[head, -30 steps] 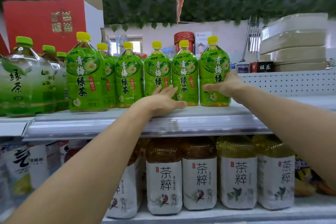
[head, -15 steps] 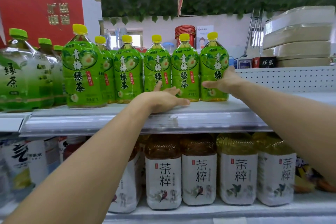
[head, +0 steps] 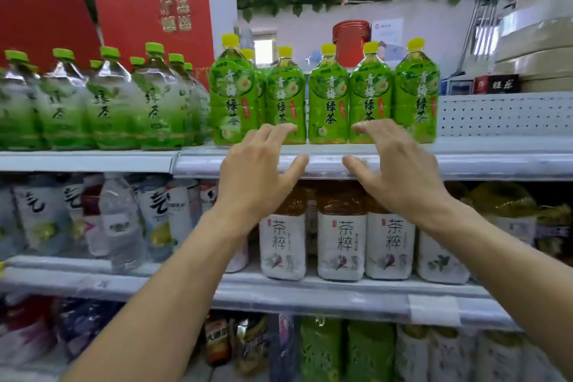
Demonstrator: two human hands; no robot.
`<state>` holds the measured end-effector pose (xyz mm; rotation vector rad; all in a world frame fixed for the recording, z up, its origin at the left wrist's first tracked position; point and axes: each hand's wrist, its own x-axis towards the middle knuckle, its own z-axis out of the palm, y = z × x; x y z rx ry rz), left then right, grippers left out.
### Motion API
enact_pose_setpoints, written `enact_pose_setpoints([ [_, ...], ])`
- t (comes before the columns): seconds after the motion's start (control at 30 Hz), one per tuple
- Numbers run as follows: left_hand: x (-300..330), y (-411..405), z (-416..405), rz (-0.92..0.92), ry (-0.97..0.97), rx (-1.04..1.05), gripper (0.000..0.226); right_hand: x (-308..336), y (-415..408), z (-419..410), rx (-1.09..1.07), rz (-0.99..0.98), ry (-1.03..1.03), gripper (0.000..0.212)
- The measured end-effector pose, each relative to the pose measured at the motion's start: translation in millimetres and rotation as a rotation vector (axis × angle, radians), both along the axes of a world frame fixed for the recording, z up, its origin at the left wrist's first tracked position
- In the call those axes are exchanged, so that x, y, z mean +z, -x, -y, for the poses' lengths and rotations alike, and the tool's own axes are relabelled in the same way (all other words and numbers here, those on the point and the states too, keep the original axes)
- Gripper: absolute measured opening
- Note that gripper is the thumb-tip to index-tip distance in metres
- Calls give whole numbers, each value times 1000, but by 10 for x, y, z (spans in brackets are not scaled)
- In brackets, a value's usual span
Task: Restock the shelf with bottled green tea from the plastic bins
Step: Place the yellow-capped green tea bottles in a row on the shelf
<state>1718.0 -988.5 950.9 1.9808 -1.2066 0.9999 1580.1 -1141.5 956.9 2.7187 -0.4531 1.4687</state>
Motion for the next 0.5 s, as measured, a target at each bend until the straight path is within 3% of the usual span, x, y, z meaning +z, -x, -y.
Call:
enact_pose_setpoints([
  [0.3,-1123,0,-2601,-173,-193,172,67,-1127,-256,-2115,160,-76,12,60],
  [0.5,-1802,-308,-4164,-341,-444,333,84,-1914,-791,-3592,259,-305,-21,69],
])
